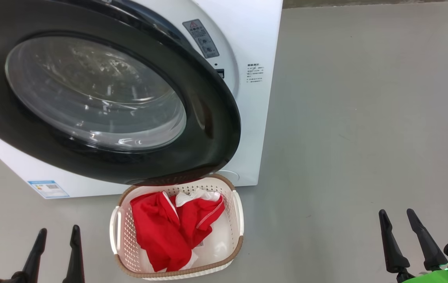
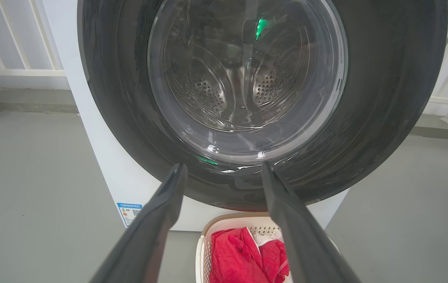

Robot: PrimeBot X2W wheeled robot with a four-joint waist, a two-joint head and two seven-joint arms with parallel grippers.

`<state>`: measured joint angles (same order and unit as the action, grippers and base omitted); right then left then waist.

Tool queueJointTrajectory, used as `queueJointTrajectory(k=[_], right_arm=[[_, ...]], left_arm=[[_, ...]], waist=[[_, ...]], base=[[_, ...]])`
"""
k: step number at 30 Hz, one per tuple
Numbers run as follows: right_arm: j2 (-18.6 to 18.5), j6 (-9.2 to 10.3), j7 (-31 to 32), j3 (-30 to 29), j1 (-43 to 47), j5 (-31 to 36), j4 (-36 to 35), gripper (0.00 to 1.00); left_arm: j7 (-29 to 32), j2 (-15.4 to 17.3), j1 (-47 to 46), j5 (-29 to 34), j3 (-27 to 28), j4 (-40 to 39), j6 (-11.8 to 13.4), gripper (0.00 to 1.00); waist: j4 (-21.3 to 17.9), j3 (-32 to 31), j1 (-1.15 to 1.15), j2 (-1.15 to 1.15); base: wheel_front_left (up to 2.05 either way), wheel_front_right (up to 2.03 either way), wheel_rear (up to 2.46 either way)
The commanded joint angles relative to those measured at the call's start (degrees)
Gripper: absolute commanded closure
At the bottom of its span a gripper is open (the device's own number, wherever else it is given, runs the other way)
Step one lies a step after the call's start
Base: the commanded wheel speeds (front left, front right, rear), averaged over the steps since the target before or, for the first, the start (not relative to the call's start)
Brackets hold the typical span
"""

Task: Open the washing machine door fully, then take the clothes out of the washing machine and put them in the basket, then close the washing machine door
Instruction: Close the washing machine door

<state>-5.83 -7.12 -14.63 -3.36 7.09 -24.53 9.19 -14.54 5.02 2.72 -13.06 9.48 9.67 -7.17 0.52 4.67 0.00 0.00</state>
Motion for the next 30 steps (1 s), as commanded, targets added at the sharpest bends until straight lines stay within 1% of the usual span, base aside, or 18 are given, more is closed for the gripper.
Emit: queueJointTrajectory(k=[1, 7, 8, 9, 10, 11, 17, 24, 30], right_arm=[[-1.3, -0.36, -0.4, 1.2, 0.0, 0.4, -1.4, 0.0], [-1.4, -0.36, -0.4, 2.8, -0.8, 0.2, -1.1, 0.0], [-1.4, -0.36, -0.4, 3.2, -1.1, 0.1, -1.0, 0.37], [-1.4, -0.36, -0.4, 3.6, -1.6, -0.1, -0.9, 0.6], [-1.5, -0.36, -0.4, 4.1, -2.1, -0.1, -0.8, 0.85], [-1.5, -0.36, -0.4, 4.4, -2.7, -0.2, -0.8, 1.0], [-1.6, -0.36, -0.4, 7.1, -6.7, -0.6, -0.4, 1.0], [-1.3, -0.36, -0.4, 10.6, -12.0, -1.2, 0.2, 1.0], [-1.8, -0.36, -0.4, 14.0, -17.4, -2.1, 1.1, 1.0]], left_arm=[[-0.5, 0.7, -0.2, 0.9, 1.8, -1.5, -0.3, 0.0], [-0.5, 0.0, -0.5, 0.9, 0.5, -1.5, -0.3, 0.0], [-0.5, -0.2, -0.5, 0.9, 0.3, -1.5, -0.3, 0.0], [-0.5, -0.3, -0.6, 0.9, 0.0, -1.5, -0.3, 0.0], [-0.5, -0.5, -0.6, 0.8, -0.2, -1.5, -0.3, 0.0], [-0.5, -0.7, -0.7, 0.8, -0.4, -1.4, -0.3, 0.0], [-0.5, -1.7, -1.5, 0.5, -1.2, -1.9, -0.3, 0.0], [-0.5, -2.1, -2.0, 0.2, -3.4, -2.3, -0.3, 0.0], [-0.5, -2.1, -2.2, -2.2, -5.1, -2.3, -0.3, 0.0]], waist=[[0.3, 0.0, 0.0, 0.0], [2.0, 0.0, 0.0, 0.0], [2.3, 0.0, 0.0, 0.0], [2.8, 0.0, 0.0, 0.0], [3.2, 0.0, 0.0, 0.0], [3.8, 0.1, 0.0, 0.0], [7.6, 0.3, 0.0, 0.0], [12.3, 0.4, 0.0, 0.0], [15.2, 1.3, 0.0, 0.0]], base=[[0.0, 0.0, 0.0], [0.0, 0.0, 0.0], [0.0, 0.0, 0.0], [0.0, 0.0, 0.0], [0.0, 0.0, 0.0], [0.0, 0.0, 0.0], [0.0, 0.0, 0.0], [0.0, 0.0, 0.0], [0.0, 0.0, 0.0]])
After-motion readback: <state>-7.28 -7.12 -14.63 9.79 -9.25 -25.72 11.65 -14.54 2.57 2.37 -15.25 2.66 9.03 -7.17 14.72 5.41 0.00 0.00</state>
